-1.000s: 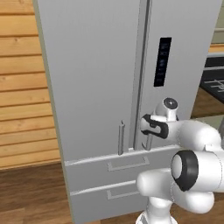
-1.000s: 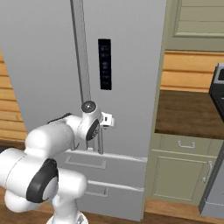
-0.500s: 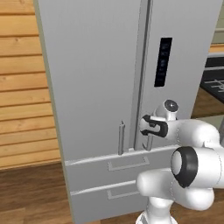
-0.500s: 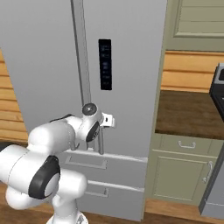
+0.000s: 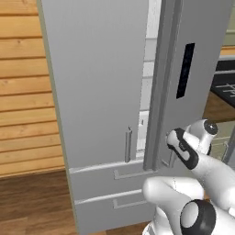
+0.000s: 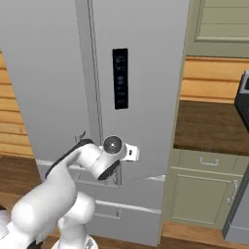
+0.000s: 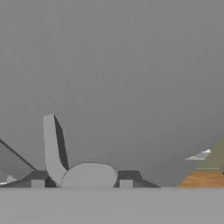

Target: Take the strawberry from the fridge and place it on top of the pancake, located on the dining counter.

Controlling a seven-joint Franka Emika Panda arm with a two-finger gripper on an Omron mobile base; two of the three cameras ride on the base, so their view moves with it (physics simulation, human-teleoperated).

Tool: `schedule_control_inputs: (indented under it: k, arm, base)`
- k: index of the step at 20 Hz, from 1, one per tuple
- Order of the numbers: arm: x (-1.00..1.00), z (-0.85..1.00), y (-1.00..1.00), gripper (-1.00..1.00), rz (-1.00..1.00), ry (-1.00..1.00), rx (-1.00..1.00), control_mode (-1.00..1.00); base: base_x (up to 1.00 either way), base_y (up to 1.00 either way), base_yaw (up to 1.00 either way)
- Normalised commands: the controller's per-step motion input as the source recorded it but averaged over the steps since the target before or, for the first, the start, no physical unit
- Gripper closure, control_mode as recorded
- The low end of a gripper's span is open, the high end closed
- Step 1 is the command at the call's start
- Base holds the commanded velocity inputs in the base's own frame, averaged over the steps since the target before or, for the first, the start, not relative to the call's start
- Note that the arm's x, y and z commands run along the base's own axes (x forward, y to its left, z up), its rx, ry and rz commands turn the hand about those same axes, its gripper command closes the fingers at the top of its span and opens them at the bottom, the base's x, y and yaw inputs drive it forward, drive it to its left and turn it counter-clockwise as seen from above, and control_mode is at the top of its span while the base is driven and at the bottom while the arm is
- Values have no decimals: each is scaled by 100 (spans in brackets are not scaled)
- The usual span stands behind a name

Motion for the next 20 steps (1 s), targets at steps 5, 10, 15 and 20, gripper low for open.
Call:
schedule_control_inputs:
  k: [5, 10, 15, 20]
  arm:
    - [-82, 14, -100, 100, 0, 2, 16, -100]
    - [-60, 56, -98, -100, 0, 6, 19, -100]
    - [-99, 94, -73, -100, -5, 0, 3, -100]
    - [-84, 93, 34, -100, -5, 5, -12, -100]
  base:
    - [0, 0, 0]
    - [0, 0, 0]
    - [0, 0, 0]
    - [0, 0, 0]
